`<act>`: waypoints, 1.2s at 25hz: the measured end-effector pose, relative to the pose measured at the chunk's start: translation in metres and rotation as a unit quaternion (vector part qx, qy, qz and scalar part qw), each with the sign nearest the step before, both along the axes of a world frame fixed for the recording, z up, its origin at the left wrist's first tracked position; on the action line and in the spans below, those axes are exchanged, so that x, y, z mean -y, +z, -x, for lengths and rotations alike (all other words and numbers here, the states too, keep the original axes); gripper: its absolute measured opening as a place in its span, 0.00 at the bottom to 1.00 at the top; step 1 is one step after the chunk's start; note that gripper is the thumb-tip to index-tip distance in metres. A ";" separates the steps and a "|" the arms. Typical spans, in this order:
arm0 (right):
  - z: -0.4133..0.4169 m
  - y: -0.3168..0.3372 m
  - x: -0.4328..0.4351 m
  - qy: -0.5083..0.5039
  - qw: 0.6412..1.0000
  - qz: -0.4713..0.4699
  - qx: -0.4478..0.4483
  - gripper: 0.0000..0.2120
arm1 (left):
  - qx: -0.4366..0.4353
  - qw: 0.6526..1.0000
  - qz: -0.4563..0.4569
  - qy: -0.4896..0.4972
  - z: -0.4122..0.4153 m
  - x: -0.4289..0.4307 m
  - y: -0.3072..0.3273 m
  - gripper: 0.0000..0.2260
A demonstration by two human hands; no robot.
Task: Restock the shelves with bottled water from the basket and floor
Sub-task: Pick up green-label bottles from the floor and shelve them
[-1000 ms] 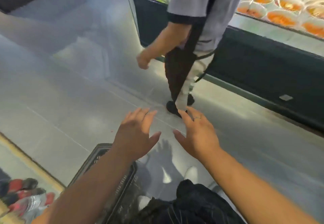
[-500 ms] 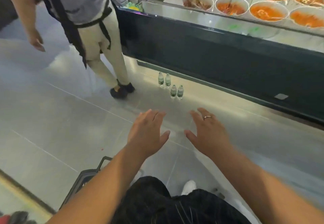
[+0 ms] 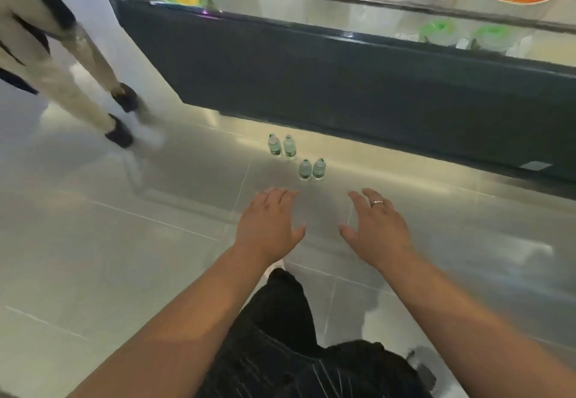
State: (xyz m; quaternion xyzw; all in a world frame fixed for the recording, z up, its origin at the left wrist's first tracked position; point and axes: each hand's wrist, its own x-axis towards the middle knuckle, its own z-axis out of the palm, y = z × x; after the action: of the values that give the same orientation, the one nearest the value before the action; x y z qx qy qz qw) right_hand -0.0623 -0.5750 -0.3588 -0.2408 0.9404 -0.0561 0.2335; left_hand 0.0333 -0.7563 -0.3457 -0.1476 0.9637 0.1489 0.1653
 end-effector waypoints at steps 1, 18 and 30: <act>0.018 -0.016 0.020 -0.022 1.000 -0.002 0.012 0.35 | 0.014 1.000 -0.009 -0.007 0.024 0.019 -0.014 0.31; 0.223 -0.550 0.106 -0.136 0.983 -0.048 0.113 0.41 | 0.143 0.983 -0.087 0.082 0.233 0.104 -0.555 0.45; 0.297 -0.742 0.144 -0.151 0.921 0.313 0.176 0.37 | -0.120 0.905 -0.313 0.262 0.293 0.128 -0.741 0.34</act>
State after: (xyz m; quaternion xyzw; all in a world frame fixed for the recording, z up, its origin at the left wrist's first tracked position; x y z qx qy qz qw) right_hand -0.3597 -0.7193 -1.1013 -0.1435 0.8440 -0.4234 0.2964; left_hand -0.2596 -0.8839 -1.0866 -0.3167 0.8066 0.4975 0.0410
